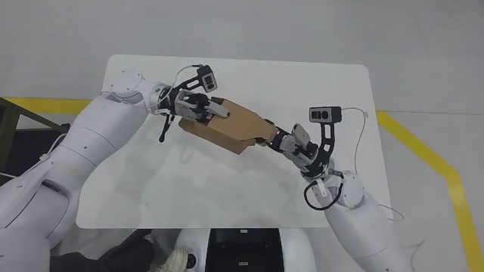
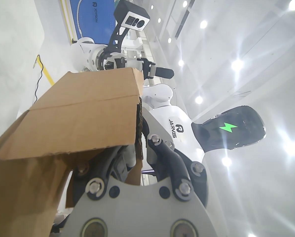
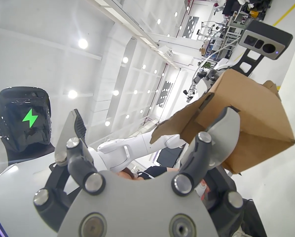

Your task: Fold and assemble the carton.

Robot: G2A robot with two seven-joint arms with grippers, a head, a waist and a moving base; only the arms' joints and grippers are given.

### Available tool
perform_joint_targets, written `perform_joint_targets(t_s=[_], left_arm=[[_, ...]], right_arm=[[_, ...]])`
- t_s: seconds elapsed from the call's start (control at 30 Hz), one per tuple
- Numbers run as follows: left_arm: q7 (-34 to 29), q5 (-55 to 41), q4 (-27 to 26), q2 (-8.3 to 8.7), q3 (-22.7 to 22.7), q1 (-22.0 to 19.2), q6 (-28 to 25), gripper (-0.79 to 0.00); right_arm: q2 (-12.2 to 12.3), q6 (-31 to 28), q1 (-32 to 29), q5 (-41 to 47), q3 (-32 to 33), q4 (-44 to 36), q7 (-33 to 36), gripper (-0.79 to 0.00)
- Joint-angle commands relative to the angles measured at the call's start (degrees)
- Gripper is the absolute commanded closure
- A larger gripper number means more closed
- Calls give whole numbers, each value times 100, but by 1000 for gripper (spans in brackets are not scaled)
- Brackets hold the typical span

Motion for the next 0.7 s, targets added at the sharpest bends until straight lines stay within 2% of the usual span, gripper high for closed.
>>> perform_joint_targets(t_s=[0.0, 0.2, 0.43, 0.67], left_arm=[[0, 6, -5, -3, -31, 20, 6, 0], [0, 66, -22, -14, -109, 69, 35, 0], [0, 115, -33, -30, -195, 120, 77, 0], [0, 140, -33, -56, -272, 149, 117, 0]], right_arm=[[5, 32, -67, -35, -9, -104, 6, -785], [11, 115, -152, -54, -11, -225, -7, -785], [21, -70, -296, -134, 142, -268, -217, -785], [47, -144, -536, -177, 185, -539, -124, -785]])
